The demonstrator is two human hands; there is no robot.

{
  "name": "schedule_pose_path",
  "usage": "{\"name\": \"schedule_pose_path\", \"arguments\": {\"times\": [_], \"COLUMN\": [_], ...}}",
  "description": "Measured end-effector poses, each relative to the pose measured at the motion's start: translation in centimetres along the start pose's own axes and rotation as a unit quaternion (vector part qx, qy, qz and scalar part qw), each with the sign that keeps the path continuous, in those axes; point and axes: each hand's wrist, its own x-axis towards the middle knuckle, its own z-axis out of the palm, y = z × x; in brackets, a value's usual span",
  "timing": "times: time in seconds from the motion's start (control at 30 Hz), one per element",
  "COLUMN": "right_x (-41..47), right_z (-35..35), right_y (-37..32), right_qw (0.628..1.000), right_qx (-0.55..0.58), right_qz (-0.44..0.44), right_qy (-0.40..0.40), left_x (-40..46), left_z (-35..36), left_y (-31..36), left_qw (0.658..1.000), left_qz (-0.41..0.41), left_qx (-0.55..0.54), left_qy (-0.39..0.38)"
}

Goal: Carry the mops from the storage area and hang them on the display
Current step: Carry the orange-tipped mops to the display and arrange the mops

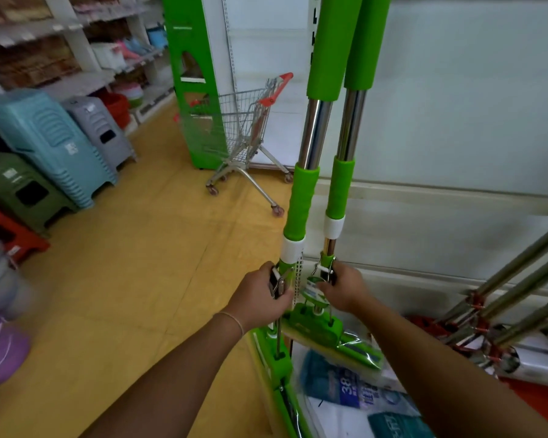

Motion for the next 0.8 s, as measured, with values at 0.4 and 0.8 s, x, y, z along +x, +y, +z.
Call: {"name": "schedule_pose_path", "arguments": {"times": [0.4, 0.8], "right_x": [5.4, 8.1], "right_z": [-1.1, -1.7], "right_y": [0.6, 1.0], "right_qw": [1.0, 0.996], "right_qx": [-0.007, -0.072], "right_qz": [-0.013, -0.043], "right_qy": [-0.013, -0.002], "left_x": [0.7, 1.0], "left_z": [0.1, 0.4], "left_y": [-0.5, -0.5], "left_qw": [1.0, 1.0], "left_qz": [0.0, 0.001], "left_qx": [0.004, -0.003], "left_qy": [0.019, 0.023]}}
